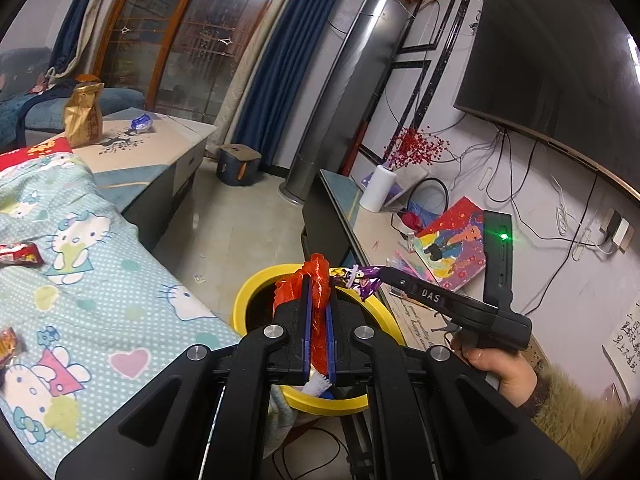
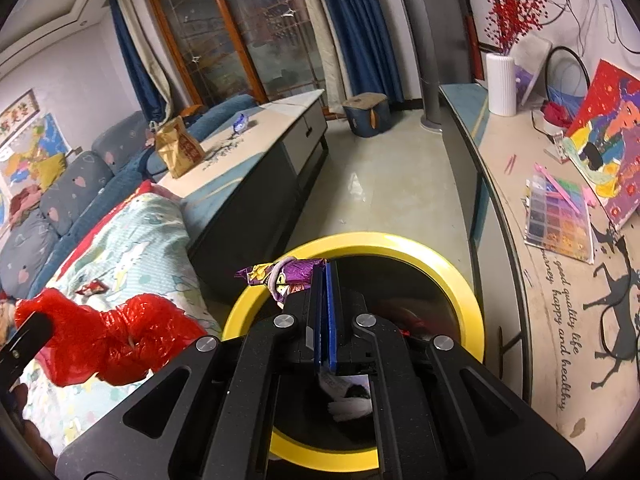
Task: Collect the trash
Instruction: 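Open both tools to drop the red bag and purple wrapper into the bin, then move both tools back over the remaining wrappers on the bed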
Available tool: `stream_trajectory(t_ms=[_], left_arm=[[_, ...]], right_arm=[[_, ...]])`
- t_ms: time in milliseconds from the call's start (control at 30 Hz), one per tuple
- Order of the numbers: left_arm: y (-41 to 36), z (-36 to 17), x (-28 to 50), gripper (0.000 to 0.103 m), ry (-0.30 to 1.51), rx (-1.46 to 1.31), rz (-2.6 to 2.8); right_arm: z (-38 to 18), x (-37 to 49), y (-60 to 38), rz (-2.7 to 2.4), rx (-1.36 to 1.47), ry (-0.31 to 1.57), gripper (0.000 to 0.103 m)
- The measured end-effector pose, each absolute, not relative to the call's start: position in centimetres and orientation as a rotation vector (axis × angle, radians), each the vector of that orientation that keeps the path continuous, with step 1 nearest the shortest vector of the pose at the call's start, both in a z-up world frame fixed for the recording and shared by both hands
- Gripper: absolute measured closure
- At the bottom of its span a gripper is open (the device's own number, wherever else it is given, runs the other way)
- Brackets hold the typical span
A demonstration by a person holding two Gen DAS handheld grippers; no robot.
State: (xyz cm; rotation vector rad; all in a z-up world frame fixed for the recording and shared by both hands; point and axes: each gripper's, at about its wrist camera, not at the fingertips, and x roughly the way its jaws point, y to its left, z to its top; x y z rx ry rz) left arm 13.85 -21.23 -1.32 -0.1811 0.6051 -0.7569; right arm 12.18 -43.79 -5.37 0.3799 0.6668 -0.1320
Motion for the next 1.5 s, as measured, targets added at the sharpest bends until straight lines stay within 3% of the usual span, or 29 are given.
stream_trajectory(t_ms=[600,733,767,800,833,900,967,1000,1133,1500], left_arm=[[-25.5,-4.4,14.3,0.098,0.666,-0.132,-0.82],[-26.9,-5.0,14.8,0.097,0.685,-0.111,-0.839],[-27.2,-5.2,14.9,0.096,0.696,-0.105,-0.844],[-27.6,-5.5,15.2,0.085,0.712,-0.091,-0.839],[-27.9,-5.8,15.4,0.057,0.724,-0.073,-0.819],[-27.8,-6.2,15.6,0.024,0.742,-0.084,-0.812],[-27.4,-6.2,15.6,0.018,0.737,-0.091,-0.802],[-27.0,-6.0,15.4,0.008,0.718,-0.078,-0.776],[-25.3,-5.3,14.8,0.007,0.675,-0.081,-0.736],[-20.4,-3.7,14.1,0.007,0.603,-0.094,-0.597]], right_arm=[[-7.5,12.2,-45.9,-0.176,0.434,0.711,0.102],[-7.8,12.2,-46.4,-0.189,0.45,0.715,0.099],[-7.8,12.2,-46.5,-0.19,0.452,0.716,0.093],[-7.9,12.2,-46.6,-0.194,0.458,0.719,0.089],[-8.0,12.1,-46.6,-0.198,0.462,0.718,0.083],[-8.0,12.0,-46.7,-0.203,0.465,0.715,0.067],[-7.9,11.7,-46.8,-0.209,0.468,0.701,0.057],[-7.8,11.7,-46.8,-0.21,0.468,0.697,0.057],[-7.4,11.6,-46.4,-0.204,0.469,0.682,0.044],[-5.0,11.6,-42.4,-0.079,0.39,0.621,0.031]])
